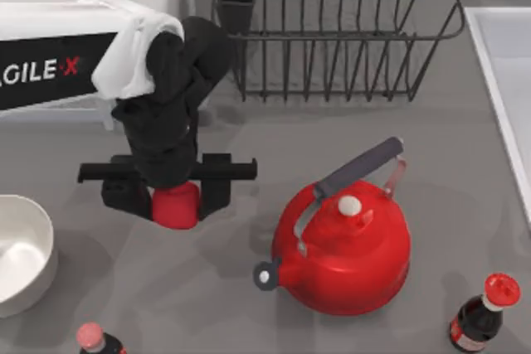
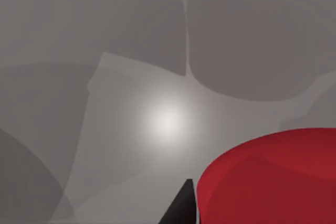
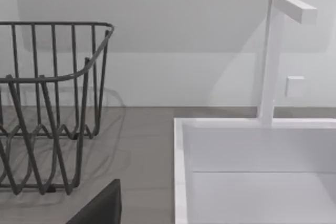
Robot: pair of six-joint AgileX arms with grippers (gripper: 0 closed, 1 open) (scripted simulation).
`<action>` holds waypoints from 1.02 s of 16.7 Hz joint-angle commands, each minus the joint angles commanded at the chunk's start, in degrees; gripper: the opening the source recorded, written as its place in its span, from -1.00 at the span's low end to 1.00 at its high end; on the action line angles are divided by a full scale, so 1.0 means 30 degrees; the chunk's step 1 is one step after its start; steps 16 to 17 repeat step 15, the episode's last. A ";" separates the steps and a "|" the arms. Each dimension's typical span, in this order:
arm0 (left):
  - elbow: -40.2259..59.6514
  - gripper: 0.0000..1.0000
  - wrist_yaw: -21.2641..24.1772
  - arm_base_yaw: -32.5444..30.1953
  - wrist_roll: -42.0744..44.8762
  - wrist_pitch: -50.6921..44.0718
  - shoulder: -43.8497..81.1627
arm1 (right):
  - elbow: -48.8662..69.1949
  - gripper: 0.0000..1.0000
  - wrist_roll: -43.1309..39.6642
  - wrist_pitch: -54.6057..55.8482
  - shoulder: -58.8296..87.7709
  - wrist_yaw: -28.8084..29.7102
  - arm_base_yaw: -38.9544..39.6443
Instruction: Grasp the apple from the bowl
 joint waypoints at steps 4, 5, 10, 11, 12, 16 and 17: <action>0.0000 0.21 0.0000 0.0000 0.0000 0.0000 0.0000 | 0.0000 1.00 0.0000 0.0000 0.0000 0.0000 0.0000; 0.0000 0.36 0.0000 0.0000 0.0000 0.0000 0.0000 | 0.0000 1.00 0.0000 0.0000 0.0000 0.0000 0.0000; 0.0000 1.00 0.0000 0.0000 0.0000 0.0000 0.0000 | 0.0000 1.00 0.0000 0.0000 0.0000 0.0000 0.0000; 0.0000 1.00 0.0000 0.0000 0.0000 0.0000 0.0000 | 0.0000 1.00 0.0000 0.0000 0.0000 0.0000 0.0000; 0.0000 1.00 0.0000 0.0000 0.0000 0.0000 0.0000 | 0.0000 1.00 0.0000 0.0000 0.0000 0.0000 0.0000; 0.0000 1.00 0.0000 0.0000 0.0000 0.0000 0.0000 | 0.0000 1.00 0.0000 0.0000 0.0000 0.0000 0.0000; 0.0000 1.00 0.0000 0.0000 0.0000 0.0000 0.0000 | 0.0000 1.00 0.0000 0.0000 0.0000 0.0000 0.0000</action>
